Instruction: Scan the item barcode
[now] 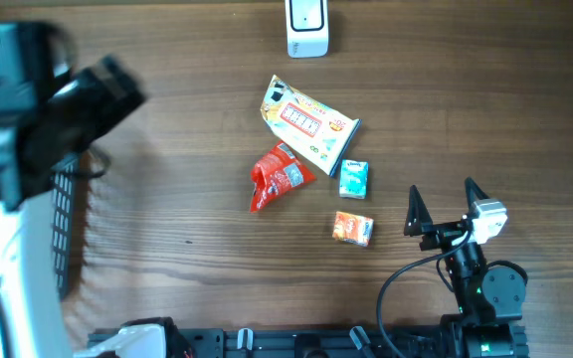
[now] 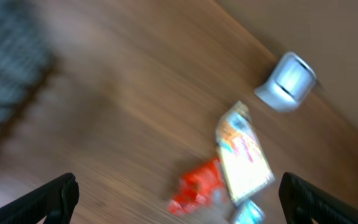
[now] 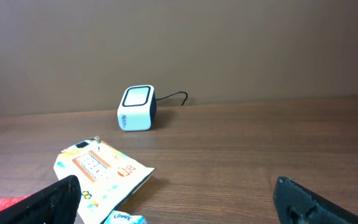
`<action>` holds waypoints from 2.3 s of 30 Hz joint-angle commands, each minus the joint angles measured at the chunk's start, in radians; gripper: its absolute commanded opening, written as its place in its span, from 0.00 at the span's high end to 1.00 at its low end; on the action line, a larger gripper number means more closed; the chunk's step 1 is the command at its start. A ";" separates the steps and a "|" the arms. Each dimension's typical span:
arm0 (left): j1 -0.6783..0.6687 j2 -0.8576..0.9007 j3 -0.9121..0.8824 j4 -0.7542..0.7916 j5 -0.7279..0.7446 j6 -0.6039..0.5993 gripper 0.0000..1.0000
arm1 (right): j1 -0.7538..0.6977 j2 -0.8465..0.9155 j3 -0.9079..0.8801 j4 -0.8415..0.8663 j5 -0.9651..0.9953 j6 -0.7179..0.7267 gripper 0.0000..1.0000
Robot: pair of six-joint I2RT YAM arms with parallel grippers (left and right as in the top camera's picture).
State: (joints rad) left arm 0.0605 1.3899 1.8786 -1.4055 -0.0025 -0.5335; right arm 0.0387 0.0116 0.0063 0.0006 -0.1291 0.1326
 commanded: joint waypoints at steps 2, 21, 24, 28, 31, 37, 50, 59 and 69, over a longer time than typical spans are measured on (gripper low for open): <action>0.140 -0.016 0.004 -0.117 -0.078 0.006 0.00 | 0.001 -0.007 -0.001 0.006 0.010 -0.009 0.00; -0.286 0.007 -0.449 0.057 0.196 0.043 0.00 | 0.001 -0.007 -0.001 0.006 0.010 -0.009 0.00; -0.372 0.008 -0.548 0.176 0.220 0.002 0.00 | 0.001 -0.007 -0.001 0.006 0.010 -0.009 0.00; -0.499 0.028 -0.695 0.473 0.234 0.001 0.61 | 0.001 -0.007 -0.001 0.006 0.010 -0.009 0.00; -0.559 0.100 -0.797 0.718 0.179 -0.116 0.96 | 0.001 -0.007 -0.001 0.005 0.010 -0.009 0.01; -0.578 0.338 -0.835 0.879 0.097 -0.160 0.96 | 0.001 -0.007 -0.001 0.006 0.010 -0.009 0.00; -0.578 0.097 -0.755 0.678 -0.240 -0.193 0.96 | 0.001 -0.007 -0.001 0.006 0.010 -0.009 0.00; -0.572 0.413 -0.787 0.694 -0.291 -0.208 0.96 | 0.001 -0.007 -0.001 0.005 0.010 -0.009 0.00; -0.572 0.229 -0.659 0.558 -0.262 -0.208 0.96 | 0.001 -0.007 -0.001 0.006 0.010 -0.009 0.00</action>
State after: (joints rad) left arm -0.5171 1.7271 1.1740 -0.8459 -0.2565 -0.7246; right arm 0.0387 0.0116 0.0063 0.0006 -0.1291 0.1326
